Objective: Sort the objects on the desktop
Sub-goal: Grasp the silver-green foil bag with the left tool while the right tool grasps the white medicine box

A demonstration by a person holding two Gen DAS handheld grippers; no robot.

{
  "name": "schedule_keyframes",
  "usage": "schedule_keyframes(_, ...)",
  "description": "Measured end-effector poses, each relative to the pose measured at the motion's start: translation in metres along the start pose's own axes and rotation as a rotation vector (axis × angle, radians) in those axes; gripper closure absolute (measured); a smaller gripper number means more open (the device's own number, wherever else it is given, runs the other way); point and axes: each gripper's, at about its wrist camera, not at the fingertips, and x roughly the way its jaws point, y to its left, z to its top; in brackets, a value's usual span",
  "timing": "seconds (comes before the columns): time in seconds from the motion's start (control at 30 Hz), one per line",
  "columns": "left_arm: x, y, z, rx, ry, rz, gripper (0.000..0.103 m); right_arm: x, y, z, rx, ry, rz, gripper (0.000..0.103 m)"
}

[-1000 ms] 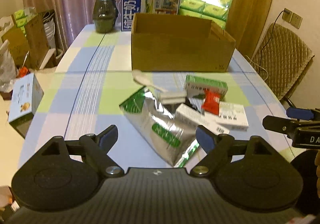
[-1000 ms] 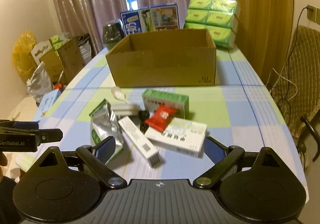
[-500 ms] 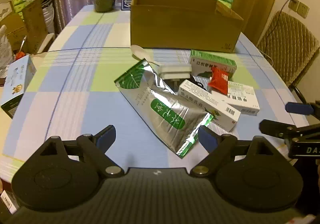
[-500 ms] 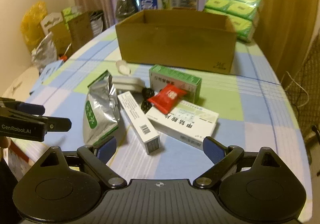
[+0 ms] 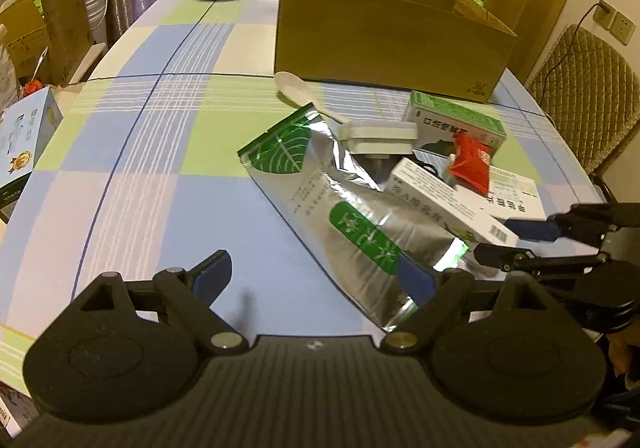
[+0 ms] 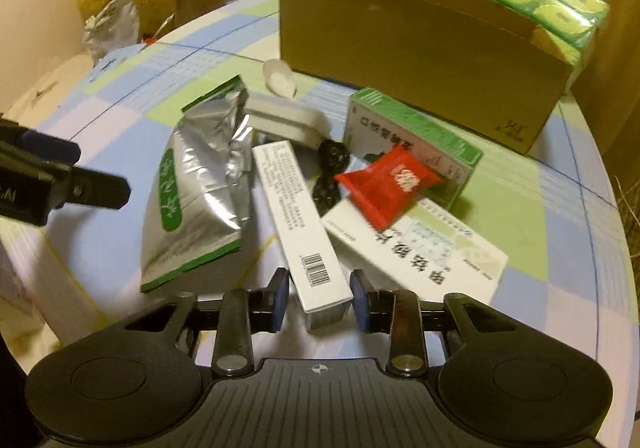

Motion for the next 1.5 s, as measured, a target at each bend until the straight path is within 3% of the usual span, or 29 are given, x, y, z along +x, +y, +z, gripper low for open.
schedule_keyframes(0.33, -0.005, 0.013, 0.001, -0.028, -0.012, 0.014, 0.016, -0.009, 0.031, -0.007, 0.054, 0.025, 0.177, 0.08)
schedule_keyframes(0.63, 0.012, 0.008, 0.003, 0.024, 0.017, 0.025, 0.016, -0.015, 0.015, -0.013, 0.04, 0.011, 0.011, 0.08)
schedule_keyframes(0.8, 0.039, 0.0, 0.014, 0.083, 0.076, -0.002, 0.016, -0.012, 0.01, -0.011, 0.034, 0.002, 0.025, 0.079)
schedule_keyframes(0.97, 0.066, -0.007, 0.022, 0.145, 0.137, 0.019, 0.016, -0.004, 0.009, -0.005, 0.038, -0.014, 0.032, 0.064)
schedule_keyframes(1.1, 0.081, -0.005, 0.024, 0.16, 0.181, 0.035, 0.017, 0.006, 0.008, 0.0, 0.049, -0.006, 0.038, 0.063)
schedule_keyframes(1.27, 0.077, -0.002, 0.024, 0.203, 0.195, 0.01, 0.035, 0.011, 0.007, 0.008, 0.061, -0.009, 0.051, 0.063)
schedule_keyframes(1.33, 0.074, -0.001, 0.025, 0.217, 0.204, 0.001, 0.037, 0.014, 0.007, 0.011, 0.061, -0.009, 0.047, 0.063)
schedule_keyframes(1.5, 0.078, -0.003, 0.026, 0.265, 0.231, 0.019, 0.027, 0.024, 0.004, 0.019, 0.08, -0.008, 0.043, 0.063)
